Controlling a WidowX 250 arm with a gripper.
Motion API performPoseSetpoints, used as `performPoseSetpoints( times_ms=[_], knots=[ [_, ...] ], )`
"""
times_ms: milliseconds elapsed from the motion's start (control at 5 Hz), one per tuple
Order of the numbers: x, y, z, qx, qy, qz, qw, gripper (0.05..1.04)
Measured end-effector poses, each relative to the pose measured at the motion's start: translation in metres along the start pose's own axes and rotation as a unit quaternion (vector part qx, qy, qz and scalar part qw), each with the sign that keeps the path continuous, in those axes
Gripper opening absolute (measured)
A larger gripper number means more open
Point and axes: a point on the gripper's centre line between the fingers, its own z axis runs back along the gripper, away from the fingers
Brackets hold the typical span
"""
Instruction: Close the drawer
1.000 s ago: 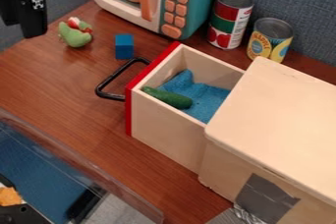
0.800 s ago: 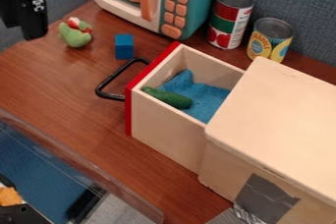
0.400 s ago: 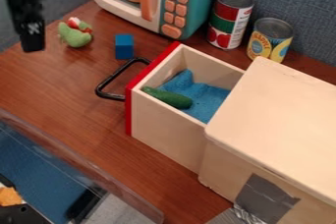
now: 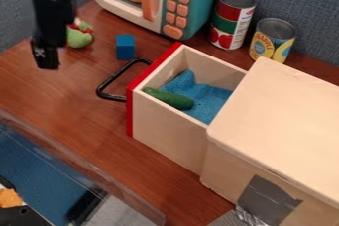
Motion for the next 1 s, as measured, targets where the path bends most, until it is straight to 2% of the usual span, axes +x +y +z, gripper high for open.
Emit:
performPoseSetpoints(
  times_ms=[200,400,600,800,1000],
  knots=[
    [0.019,0.001,-0.008,-0.005,0.007,-0.129,0.9916,0.999],
    [0.033,0.002,-0.010,-0.008,0.027,-0.249,0.9680,0.999],
    [0.041,-0.003,-0.014,-0.005,0.006,-0.331,0.9436,0.999],
    [0.054,-0.005,-0.018,0.001,0.003,-0.335,0.9423,0.999],
    [0.065,-0.013,-0.028,-0.006,-0.006,-0.325,0.9457,1.001]
  ],
)
